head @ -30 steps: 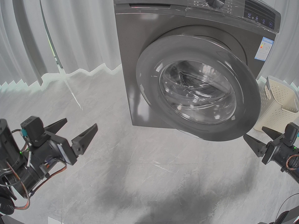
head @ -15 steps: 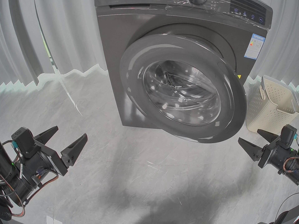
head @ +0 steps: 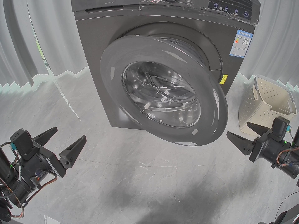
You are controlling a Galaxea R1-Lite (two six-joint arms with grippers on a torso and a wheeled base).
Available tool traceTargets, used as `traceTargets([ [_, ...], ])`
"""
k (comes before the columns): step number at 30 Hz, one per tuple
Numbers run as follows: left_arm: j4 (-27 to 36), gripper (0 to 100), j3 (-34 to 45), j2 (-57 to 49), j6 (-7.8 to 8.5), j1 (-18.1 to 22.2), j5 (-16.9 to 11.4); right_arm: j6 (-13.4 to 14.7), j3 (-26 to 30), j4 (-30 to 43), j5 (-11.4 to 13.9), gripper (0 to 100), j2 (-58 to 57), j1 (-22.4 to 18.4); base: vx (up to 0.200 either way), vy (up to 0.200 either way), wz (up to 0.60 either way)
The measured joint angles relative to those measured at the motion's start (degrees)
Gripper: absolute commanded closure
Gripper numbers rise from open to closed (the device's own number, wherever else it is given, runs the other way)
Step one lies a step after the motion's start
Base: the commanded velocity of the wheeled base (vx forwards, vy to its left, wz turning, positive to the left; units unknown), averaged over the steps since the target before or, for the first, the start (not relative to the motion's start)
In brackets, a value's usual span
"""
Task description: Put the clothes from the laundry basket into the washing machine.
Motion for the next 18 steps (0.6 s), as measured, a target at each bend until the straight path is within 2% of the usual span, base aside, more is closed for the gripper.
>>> traceTargets([
  [9, 0.00, 0, 0.00, -0.05, 0.02, 0.00, -0.07, -0.06, -5.38, -0.57, -0.09, 0, 6.56, -0.09, 0.200, 0.000, 0.00],
  [14, -0.05, 0, 0.05, -0.05, 0.05, -0.02, -0.10, -0.16, -6.64, -4.13, -0.38, 0, 9.34, -1.77, 0.000, 0.000, 0.00],
  [18, -0.05, 0, 0.16, -0.07, -0.16, 0.00, -0.07, -0.35, -7.13, -6.74, -0.93, 0, 10.78, -5.90, 0.000, 0.000, 0.00],
])
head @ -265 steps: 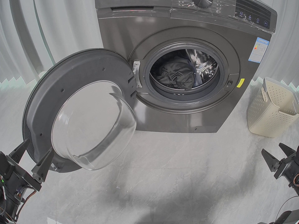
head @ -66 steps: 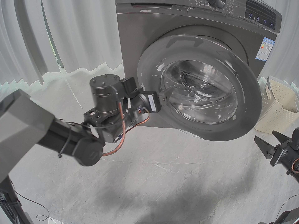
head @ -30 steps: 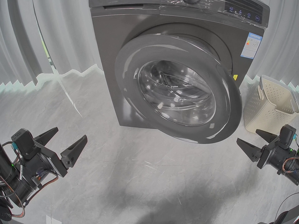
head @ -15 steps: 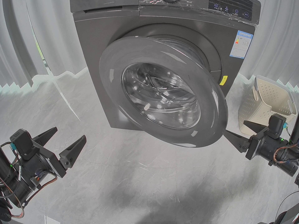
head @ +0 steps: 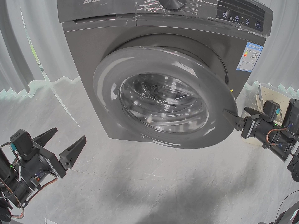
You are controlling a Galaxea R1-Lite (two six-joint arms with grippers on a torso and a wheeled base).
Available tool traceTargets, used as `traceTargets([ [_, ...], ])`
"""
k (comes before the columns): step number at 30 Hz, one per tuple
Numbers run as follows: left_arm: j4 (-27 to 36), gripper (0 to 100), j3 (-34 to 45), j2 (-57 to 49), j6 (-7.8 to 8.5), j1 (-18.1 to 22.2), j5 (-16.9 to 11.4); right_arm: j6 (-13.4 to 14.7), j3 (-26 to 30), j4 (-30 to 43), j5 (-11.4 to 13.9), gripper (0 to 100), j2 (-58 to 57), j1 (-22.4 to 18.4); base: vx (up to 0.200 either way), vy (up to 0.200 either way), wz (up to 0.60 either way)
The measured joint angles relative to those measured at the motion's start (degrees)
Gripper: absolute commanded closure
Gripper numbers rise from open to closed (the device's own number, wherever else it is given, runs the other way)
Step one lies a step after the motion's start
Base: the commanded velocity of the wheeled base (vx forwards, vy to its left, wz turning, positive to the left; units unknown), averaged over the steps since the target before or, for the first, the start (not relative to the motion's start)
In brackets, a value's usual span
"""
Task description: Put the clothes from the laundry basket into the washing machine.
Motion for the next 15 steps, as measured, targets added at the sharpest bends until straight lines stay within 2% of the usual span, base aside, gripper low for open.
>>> traceTargets([
  [3, 0.00, 0, 0.06, 0.00, -0.11, 0.00, -0.09, -0.22, 0.32, -0.73, 0.05, 0, 0.38, -2.61, 0.000, 0.000, 0.00],
  [7, 0.02, 0, 0.09, 0.11, 0.16, -0.04, -0.13, -0.41, 1.56, -0.77, 0.27, 0, -0.04, -3.35, 0.000, 0.000, 0.00],
  [10, 0.05, 0, 0.17, 0.17, 0.21, -0.02, -0.13, -0.60, 2.72, -0.73, 0.55, 0, -0.50, -2.17, 0.200, 0.000, 0.00],
  [15, 0.09, 0, 0.17, 0.17, 0.27, -0.02, -0.13, -0.46, 3.68, -0.84, 1.04, 0, -1.05, 3.12, 0.200, 0.000, 0.00],
])
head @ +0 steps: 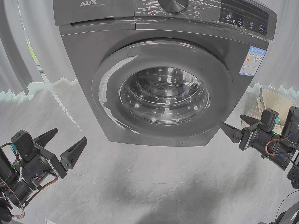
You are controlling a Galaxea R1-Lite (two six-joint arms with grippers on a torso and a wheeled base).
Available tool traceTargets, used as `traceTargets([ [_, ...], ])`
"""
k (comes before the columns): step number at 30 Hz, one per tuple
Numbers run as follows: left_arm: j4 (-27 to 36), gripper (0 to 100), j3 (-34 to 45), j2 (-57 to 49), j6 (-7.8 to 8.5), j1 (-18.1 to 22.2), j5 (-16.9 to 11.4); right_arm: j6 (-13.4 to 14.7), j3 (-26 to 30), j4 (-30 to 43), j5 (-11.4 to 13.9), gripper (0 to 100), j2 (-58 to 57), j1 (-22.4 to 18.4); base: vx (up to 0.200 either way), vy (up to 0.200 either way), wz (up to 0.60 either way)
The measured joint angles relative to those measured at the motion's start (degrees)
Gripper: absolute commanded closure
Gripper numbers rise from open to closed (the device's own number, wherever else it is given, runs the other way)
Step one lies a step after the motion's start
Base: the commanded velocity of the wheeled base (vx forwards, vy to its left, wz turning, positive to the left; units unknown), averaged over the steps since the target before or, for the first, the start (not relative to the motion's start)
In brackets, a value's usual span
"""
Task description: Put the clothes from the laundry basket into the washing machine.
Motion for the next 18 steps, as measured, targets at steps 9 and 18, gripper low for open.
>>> traceTargets([
  [9, -0.17, 0, 0.41, -0.09, -0.02, -0.01, -0.09, 0.16, -3.57, -1.10, 0.55, 0, 0.20, 3.45, 0.156, 0.000, 0.00],
  [18, -1.04, 0, 1.43, -0.28, 1.30, -0.09, -0.04, 0.55, -6.86, -3.29, 1.21, 0, 1.95, 3.36, 0.000, 0.000, 0.00],
])
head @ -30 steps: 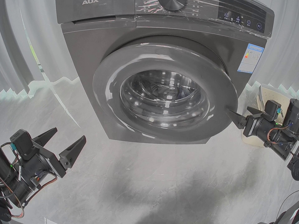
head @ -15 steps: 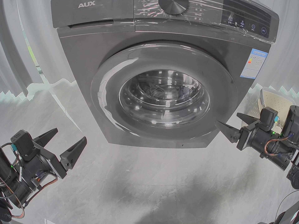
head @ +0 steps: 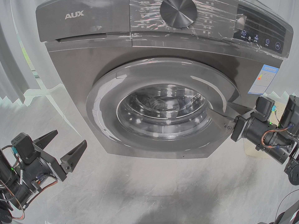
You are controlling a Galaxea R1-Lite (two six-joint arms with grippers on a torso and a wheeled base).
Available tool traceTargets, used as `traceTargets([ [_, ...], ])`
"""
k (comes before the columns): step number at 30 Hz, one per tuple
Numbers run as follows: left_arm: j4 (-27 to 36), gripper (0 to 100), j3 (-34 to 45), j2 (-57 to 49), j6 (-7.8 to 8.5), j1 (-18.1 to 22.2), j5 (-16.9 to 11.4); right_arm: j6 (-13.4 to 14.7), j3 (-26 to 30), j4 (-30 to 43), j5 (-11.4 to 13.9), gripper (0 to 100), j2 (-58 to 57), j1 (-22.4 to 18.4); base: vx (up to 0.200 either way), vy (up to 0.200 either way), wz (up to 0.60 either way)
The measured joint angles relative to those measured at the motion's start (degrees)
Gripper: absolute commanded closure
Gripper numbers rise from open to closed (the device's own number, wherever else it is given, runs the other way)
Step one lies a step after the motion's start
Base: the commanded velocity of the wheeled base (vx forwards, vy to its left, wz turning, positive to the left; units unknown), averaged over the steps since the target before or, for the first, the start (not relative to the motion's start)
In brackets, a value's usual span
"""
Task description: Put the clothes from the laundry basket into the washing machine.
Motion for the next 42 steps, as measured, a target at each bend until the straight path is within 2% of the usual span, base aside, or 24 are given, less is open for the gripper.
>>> traceTargets([
  [8, -1.27, 0, 1.74, -0.89, 0.66, 0.11, 0.17, -0.06, -0.99, -2.71, -0.51, 0, 2.51, -0.50, 0.000, 0.000, 0.00],
  [11, -1.33, 0, 2.18, -1.22, 0.66, 0.11, 0.22, -0.37, 0.61, -4.51, -0.82, 0, 2.32, -0.34, 0.000, 0.000, 0.00],
  [15, -1.32, 0, 3.12, -2.49, 0.66, 0.09, 0.24, -0.90, 6.38, -7.06, -0.66, 0, -0.57, 0.99, 0.000, 0.000, 0.00],
  [20, -0.52, 0, 4.77, -6.67, 0.74, 0.27, 0.13, -0.91, 13.26, -5.89, 0.88, 0, -6.96, 2.08, 0.000, 0.000, 0.00],
  [23, 1.63, 0, 5.71, -11.12, 1.00, 0.83, 0.09, -0.99, 17.79, -5.12, 1.43, 0, -12.79, 1.38, 0.000, 0.000, 0.00],
  [26, 5.28, 0, 6.47, -16.13, 1.65, 2.78, 0.01, -1.18, 21.86, -3.77, 1.80, 0, -18.88, -1.29, 0.000, 0.000, 0.00],
  [31, 12.31, 0, 7.39, -24.89, 2.94, 7.85, -0.49, -1.62, 25.70, 4.08, 2.34, 0, -30.18, -6.90, 0.000, 0.000, 0.00],
  [38, 27.20, 0, 7.69, -39.17, 3.89, 15.82, -3.56, -2.04, 27.58, 24.09, 2.69, 0, -49.20, -13.98, 0.000, 0.000, 0.00],
  [42, 33.04, 0, 7.85, -46.09, 4.17, 19.46, -5.28, -2.17, 27.78, 36.68, 2.76, 0, -59.53, -17.02, 0.000, 0.000, 0.00],
])
